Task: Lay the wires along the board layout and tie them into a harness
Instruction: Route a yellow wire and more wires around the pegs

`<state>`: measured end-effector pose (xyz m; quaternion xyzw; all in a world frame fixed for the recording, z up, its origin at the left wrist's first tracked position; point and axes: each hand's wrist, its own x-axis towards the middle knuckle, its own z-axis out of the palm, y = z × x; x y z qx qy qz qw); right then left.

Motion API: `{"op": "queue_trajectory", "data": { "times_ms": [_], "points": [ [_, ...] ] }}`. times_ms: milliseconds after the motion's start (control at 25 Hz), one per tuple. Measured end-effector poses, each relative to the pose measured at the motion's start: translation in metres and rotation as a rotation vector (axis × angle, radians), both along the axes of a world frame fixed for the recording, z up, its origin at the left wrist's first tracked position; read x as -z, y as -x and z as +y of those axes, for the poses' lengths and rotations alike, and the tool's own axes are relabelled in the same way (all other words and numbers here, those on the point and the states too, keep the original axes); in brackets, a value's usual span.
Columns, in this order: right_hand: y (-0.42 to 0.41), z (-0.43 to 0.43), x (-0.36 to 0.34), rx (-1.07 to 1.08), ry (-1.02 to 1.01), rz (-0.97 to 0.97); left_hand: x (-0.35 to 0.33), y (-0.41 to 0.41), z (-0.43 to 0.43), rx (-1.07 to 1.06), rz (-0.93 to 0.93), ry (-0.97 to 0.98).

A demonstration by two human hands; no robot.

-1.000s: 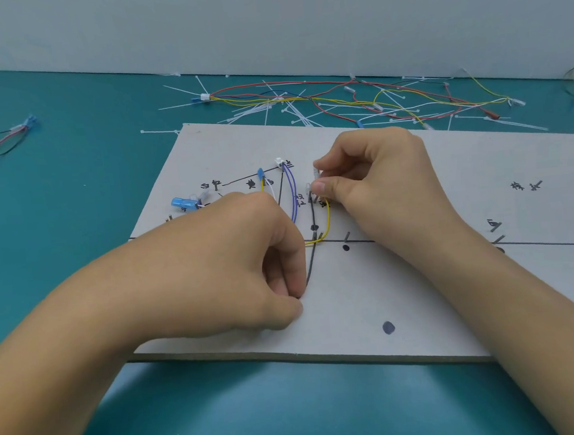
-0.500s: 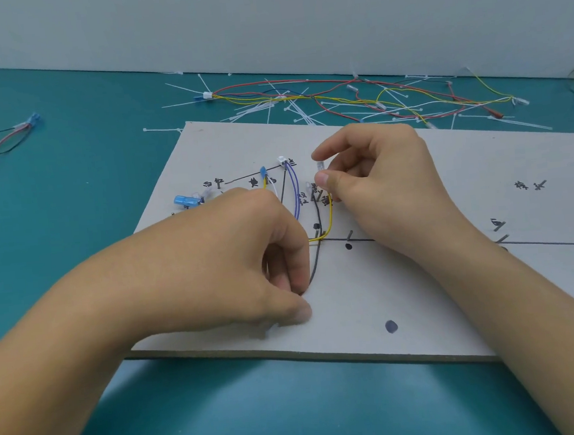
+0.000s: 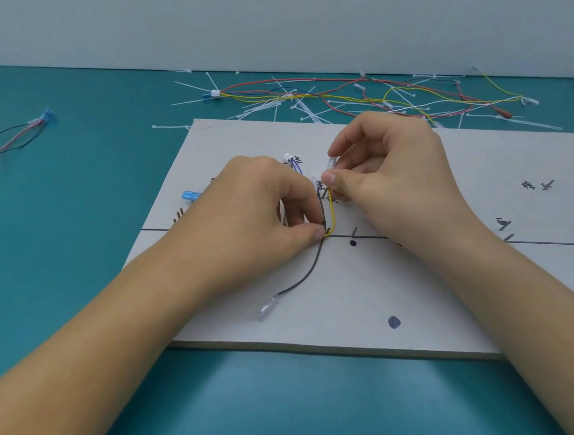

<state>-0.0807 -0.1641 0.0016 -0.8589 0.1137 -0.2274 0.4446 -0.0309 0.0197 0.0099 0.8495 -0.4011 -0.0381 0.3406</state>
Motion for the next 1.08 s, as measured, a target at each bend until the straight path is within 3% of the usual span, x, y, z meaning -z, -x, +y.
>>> {"op": "queue_trajectory", "data": {
  "times_ms": [720,1080],
  "points": [
    [0.0009,-0.0020,-0.0001,-0.050,0.313,0.197,0.0070,-0.0057,-0.0009,-0.017,0.057,-0.006],
    [0.0046,-0.0024,-0.0032,-0.081,0.385,0.179,0.0060,-0.0061,-0.0004,0.002,0.035,0.001]
  ]
}}
